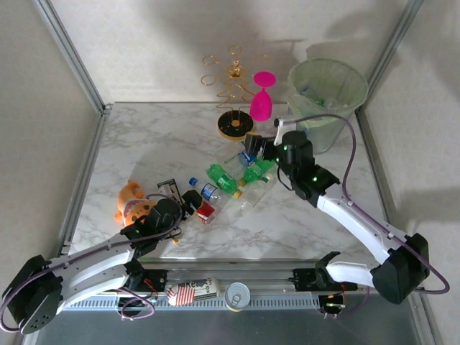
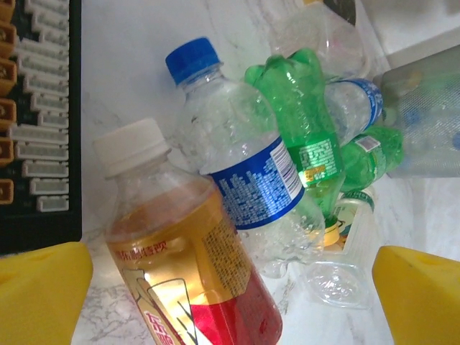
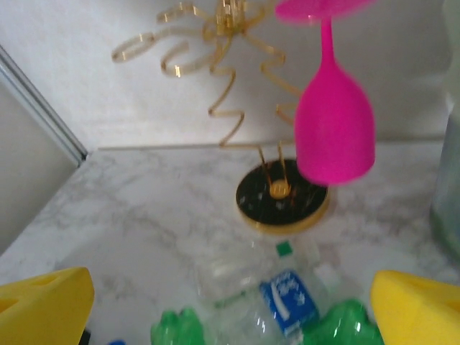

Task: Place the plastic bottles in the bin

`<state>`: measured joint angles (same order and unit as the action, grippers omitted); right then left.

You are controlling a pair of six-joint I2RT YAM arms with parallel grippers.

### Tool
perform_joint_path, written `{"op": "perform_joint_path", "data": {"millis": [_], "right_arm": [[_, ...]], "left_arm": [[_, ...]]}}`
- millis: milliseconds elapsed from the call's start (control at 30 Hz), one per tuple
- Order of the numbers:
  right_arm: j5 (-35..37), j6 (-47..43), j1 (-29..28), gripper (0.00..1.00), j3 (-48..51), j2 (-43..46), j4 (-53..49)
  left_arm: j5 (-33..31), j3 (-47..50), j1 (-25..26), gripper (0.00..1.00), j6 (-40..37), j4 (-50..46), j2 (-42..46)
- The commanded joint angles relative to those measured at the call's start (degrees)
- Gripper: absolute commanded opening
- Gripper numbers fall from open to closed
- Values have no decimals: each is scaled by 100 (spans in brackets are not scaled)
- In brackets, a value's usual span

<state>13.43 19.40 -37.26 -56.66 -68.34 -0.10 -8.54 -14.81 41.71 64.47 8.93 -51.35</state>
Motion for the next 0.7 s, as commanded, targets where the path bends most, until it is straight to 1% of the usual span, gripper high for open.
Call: {"op": "perform_joint_path", "data": {"millis": [0,67,133,233,467,667], "right_arm": [[160,593,-197,99,427,296,387],[159,790,-230,99,676,339,388],[179,892,-400,99,841,352,375],[233,978,-425,99,958,341,296],[266,997,-431,99,1086,384,317],[196,1003,-433,99,1177,424,300]], "left_arm": [[-227,75,170,100,330,-39,-81],[-253,81,277,100,445,-82,-148],[-278,66,362,100,511,-143,-205],[-321,47,455,100,588,-194,-322],[-541,-163,531,100,637,-160,-686],[-467,-406,557,100,748,40,-1290]]}}
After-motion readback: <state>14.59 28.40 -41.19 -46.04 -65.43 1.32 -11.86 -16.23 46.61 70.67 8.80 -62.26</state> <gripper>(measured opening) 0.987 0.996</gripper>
